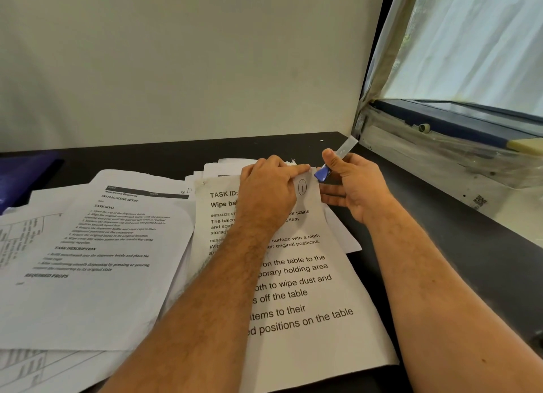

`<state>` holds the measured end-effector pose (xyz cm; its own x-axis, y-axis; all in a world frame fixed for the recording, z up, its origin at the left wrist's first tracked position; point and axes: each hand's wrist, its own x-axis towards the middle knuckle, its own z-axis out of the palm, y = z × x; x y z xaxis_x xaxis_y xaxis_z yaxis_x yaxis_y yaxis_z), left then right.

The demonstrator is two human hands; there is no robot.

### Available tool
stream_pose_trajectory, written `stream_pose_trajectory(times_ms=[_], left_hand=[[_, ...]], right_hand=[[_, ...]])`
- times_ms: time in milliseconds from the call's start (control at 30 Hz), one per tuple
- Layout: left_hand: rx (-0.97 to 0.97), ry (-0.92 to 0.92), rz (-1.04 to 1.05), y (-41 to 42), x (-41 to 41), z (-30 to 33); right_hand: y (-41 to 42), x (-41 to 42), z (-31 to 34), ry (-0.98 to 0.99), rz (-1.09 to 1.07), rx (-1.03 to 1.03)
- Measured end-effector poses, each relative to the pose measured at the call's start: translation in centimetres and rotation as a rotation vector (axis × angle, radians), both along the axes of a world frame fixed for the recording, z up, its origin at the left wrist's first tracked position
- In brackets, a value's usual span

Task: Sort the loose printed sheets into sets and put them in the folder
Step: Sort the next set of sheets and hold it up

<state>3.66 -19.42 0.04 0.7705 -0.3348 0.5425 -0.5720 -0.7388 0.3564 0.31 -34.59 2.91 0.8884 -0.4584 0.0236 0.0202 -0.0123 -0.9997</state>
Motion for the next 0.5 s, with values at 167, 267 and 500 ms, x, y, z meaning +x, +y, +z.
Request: stream_pose_trajectory(times_ms=[167,267,500], left_hand=[[0.045,-0.011,0.007,0.01,-0.15,0.18],[0.060,-0.012,0.015,-0.03,-0.16,0.25],[0.095,-0.016,0.021,-0.21,-0.28,0.20]], right_hand=[[-0.09,-0.33,-0.02,0.009,0.015,0.017],[-0.07,-0.38,0.02,0.001,0.052,0.003],[0.37,-0.18,0.03,0.033,0.061,-0.034]])
